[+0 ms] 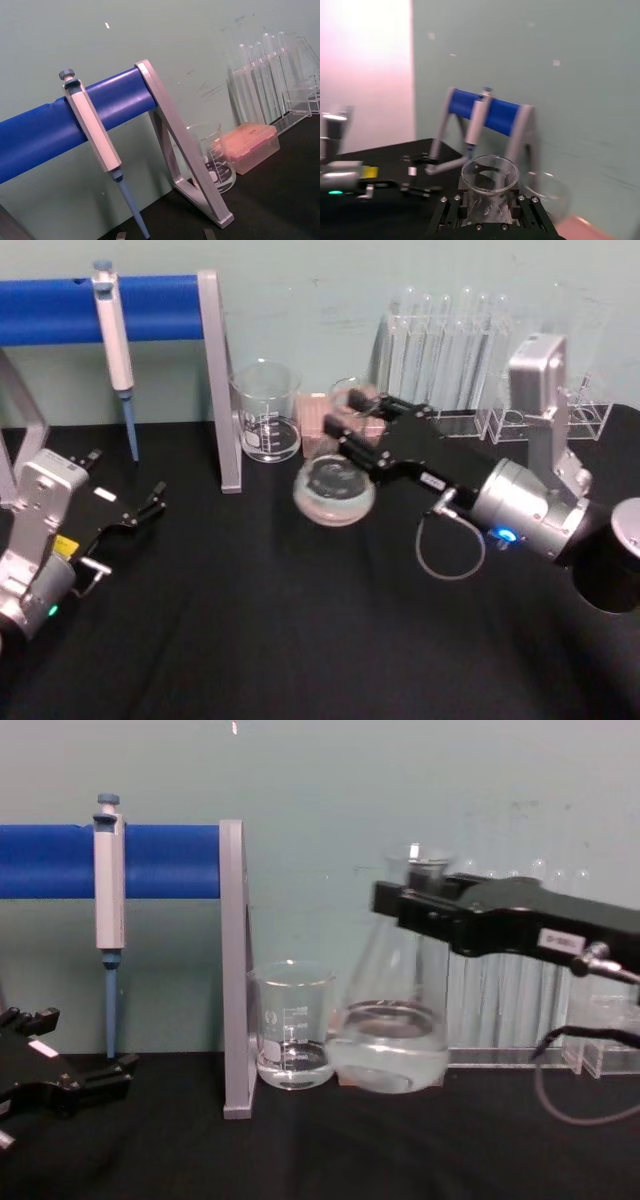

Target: Grasp the erlenmeyer flask with one hand, shake it three times, then place it back.

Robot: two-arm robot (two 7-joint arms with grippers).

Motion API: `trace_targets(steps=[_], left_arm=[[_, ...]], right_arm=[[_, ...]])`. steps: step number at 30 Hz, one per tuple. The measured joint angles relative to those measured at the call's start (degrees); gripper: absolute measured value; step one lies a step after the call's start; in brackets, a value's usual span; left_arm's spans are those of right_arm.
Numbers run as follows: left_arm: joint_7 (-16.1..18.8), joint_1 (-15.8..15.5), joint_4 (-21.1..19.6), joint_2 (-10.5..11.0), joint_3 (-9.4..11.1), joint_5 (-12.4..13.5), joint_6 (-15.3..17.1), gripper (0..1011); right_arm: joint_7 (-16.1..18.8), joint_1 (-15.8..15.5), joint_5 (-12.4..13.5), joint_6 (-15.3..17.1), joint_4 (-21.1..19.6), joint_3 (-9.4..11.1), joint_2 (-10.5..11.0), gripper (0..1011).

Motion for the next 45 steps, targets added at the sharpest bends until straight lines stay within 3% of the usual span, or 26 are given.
trace_targets(steps=[9,18,26,39,45], left_arm=[[0.0,0.0,0.0,0.0,0.0,0.0,0.0,1001],[0.0,0.0,0.0,0.0,0.0,0.0,0.0,1001],[0.0,0.0,0.0,0.0,0.0,0.0,0.0,1001],[0.0,0.0,0.0,0.0,0.0,0.0,0.0,1001],[0.01,0.0,0.0,0.0,0.0,0.0,0.0,1001]], right_arm=[[5.95,2.21,2.51,-1.8,1.08,-4.07,-0.15,450],[3.53,1.78,3.07,-2.02,0.52,-4.09,0.73,450],[-3.05,-0.21,2.08,-2.64,-0.56,-0.71,2.21,449],[-17.24,-7.59,-3.09,-1.54,-3.95,10.01,5.05,450],[-18.97,-9.4,-3.92,-0.76,-4.73,12.38,5.19,450]])
